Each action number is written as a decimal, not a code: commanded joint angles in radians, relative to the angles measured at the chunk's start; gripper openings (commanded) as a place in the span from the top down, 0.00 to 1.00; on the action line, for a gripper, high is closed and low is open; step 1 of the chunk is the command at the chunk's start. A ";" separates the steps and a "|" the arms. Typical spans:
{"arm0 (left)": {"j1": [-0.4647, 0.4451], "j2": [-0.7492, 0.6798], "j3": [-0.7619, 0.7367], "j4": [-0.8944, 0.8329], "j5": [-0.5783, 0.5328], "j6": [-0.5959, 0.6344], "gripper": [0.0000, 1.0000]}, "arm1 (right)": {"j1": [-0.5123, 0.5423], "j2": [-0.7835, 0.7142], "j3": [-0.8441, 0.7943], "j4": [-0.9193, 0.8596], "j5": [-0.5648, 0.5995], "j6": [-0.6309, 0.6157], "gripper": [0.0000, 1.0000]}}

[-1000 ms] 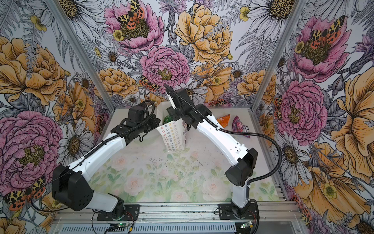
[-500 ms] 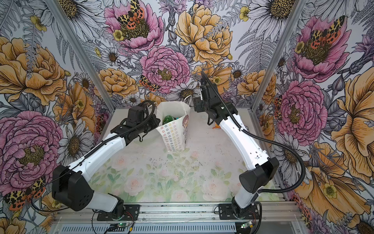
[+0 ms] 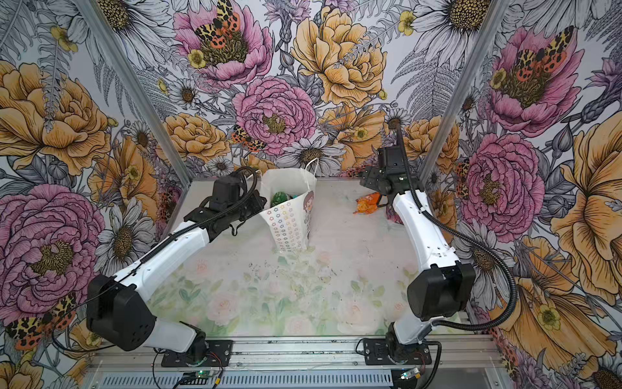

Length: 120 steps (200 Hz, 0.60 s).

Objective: Place the snacks into the paper bag
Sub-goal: 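Move the right gripper back to the orange packet on the table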

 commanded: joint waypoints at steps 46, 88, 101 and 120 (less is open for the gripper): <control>0.010 -0.042 -0.002 0.061 0.007 -0.012 1.00 | -0.119 0.120 -0.024 0.037 -0.176 0.154 0.00; 0.009 -0.040 -0.002 0.061 0.006 -0.012 1.00 | -0.140 0.250 0.037 0.041 -0.197 0.155 0.00; 0.009 -0.042 -0.001 0.061 0.004 -0.012 1.00 | -0.144 0.287 0.059 0.041 -0.196 0.163 0.00; 0.009 -0.042 -0.003 0.060 0.003 -0.012 1.00 | -0.146 0.339 0.098 0.042 -0.199 0.170 0.00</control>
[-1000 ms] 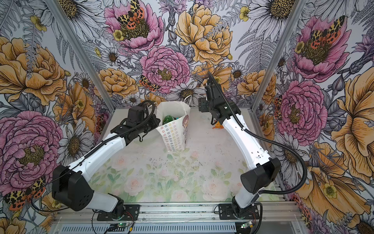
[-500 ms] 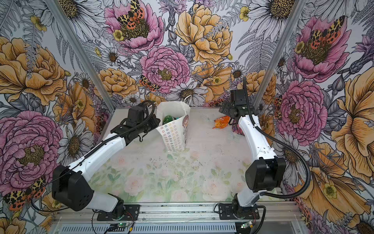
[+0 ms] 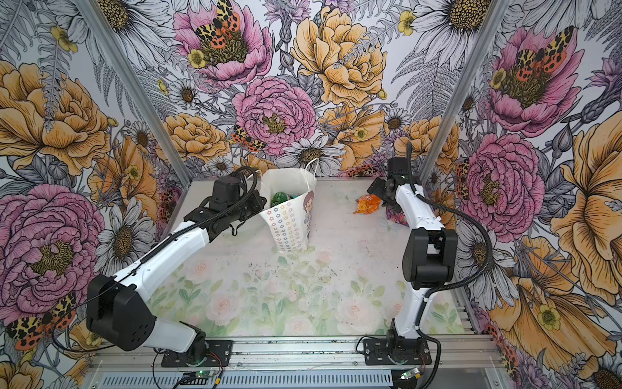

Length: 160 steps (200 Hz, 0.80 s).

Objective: Place the snacks into the paper bag
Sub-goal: 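Move the right gripper back to the orange packet on the table, then lower the right gripper onto the orange packet and grasp it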

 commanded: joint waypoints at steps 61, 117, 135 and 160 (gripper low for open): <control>0.008 -0.029 0.001 0.061 0.009 -0.012 1.00 | -0.001 0.192 0.205 0.028 -0.036 0.048 0.00; 0.009 -0.029 0.002 0.060 0.007 -0.011 1.00 | -0.002 0.298 0.271 0.028 -0.045 0.047 0.00; 0.009 -0.028 0.003 0.059 0.008 -0.011 1.00 | -0.003 0.320 0.278 0.028 -0.042 0.040 0.00; 0.010 -0.025 0.007 0.060 0.009 -0.011 1.00 | -0.001 0.346 0.289 0.028 -0.049 0.030 0.00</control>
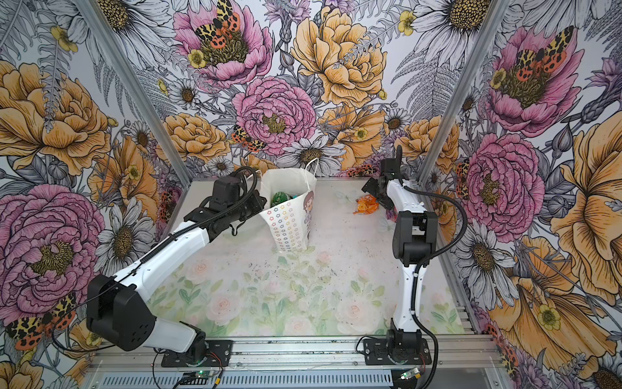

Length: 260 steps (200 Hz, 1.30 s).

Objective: Place the snacks into the paper bag
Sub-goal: 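Lower the right gripper onto the orange packet and grasp it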

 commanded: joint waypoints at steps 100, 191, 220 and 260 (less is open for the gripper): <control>0.005 -0.023 0.005 0.060 0.009 -0.011 1.00 | 0.038 0.102 0.060 0.006 -0.049 -0.045 0.02; 0.008 -0.027 0.000 0.060 0.009 -0.011 1.00 | 0.043 0.091 0.017 0.008 -0.060 -0.077 0.37; 0.011 -0.028 0.000 0.061 0.010 -0.010 1.00 | 0.043 0.069 -0.001 0.013 -0.062 -0.079 0.51; 0.007 -0.032 -0.003 0.061 0.009 -0.009 1.00 | 0.042 0.027 -0.028 0.037 -0.082 -0.090 0.67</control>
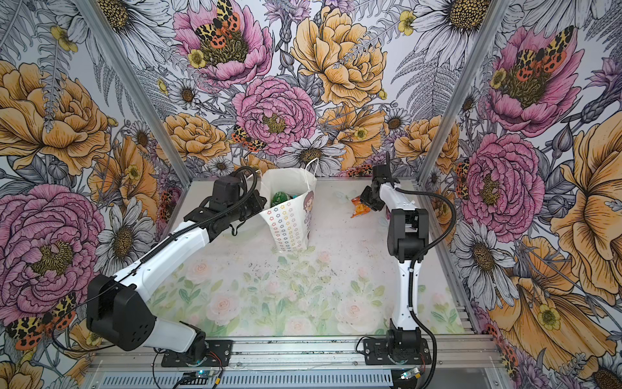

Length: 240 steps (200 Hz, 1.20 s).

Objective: Place the snacks into the paper bag
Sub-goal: 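Lower the right gripper onto the orange packet and grasp it, then lift the orange packet with the right gripper and carry it over the bag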

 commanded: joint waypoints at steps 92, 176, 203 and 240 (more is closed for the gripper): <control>0.009 -0.043 -0.011 0.061 0.007 -0.011 1.00 | 0.004 -0.164 -0.056 0.062 -0.183 -0.070 0.97; 0.009 -0.046 -0.007 0.061 0.004 -0.012 1.00 | 0.038 -0.390 -0.010 0.120 -0.323 -0.145 1.00; 0.009 -0.051 -0.007 0.061 -0.001 -0.012 1.00 | 0.069 -0.466 0.034 0.123 -0.342 -0.178 1.00; 0.010 -0.055 -0.012 0.061 -0.004 -0.012 1.00 | 0.128 -0.552 0.095 0.135 -0.360 -0.233 1.00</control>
